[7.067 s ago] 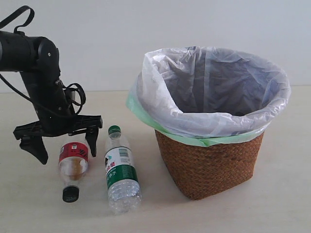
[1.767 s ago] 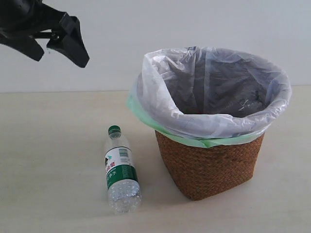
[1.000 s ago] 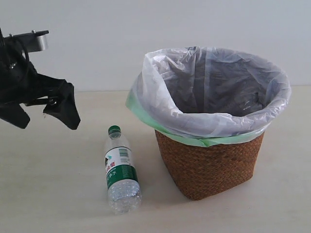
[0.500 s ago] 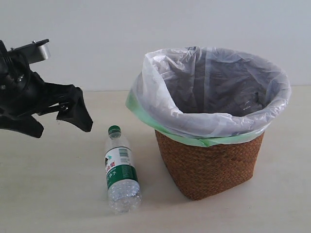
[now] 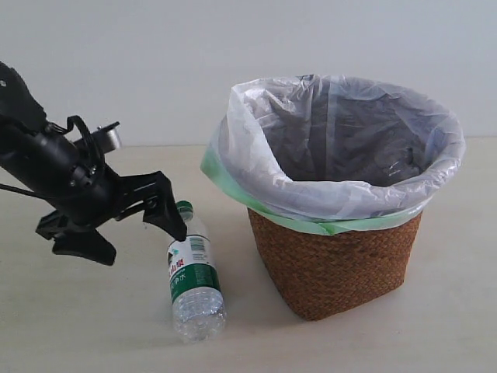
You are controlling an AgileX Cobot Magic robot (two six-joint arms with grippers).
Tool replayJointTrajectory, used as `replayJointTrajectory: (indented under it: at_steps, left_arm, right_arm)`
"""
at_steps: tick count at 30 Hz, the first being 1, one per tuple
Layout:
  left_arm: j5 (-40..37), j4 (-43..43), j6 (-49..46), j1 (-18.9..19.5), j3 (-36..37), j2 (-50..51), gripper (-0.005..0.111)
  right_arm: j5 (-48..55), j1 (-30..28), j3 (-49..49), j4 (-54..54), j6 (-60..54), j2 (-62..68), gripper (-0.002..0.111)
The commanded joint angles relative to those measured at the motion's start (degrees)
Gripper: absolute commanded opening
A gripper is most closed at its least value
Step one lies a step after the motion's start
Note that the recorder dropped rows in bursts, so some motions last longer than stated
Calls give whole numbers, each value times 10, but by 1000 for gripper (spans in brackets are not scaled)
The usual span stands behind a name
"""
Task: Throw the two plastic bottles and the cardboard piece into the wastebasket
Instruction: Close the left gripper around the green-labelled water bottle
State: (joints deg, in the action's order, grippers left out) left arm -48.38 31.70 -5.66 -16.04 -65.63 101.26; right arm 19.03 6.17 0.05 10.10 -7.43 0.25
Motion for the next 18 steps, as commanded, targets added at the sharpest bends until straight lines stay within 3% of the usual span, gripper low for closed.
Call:
replayJointTrajectory:
  at_steps: [1, 6, 18]
  left_arm:
    - [6, 77, -47, -19, 2, 34, 108]
    - [23, 85, -48, -39, 2, 65, 108]
    - [14, 92, -11, -40, 2, 107, 108]
  right_arm:
    - [-4, -3, -1, -3, -2, -3, 0]
    - [-4, -3, -1, -3, -2, -3, 0]
    - [-4, -3, -1, -3, -2, -3, 0]
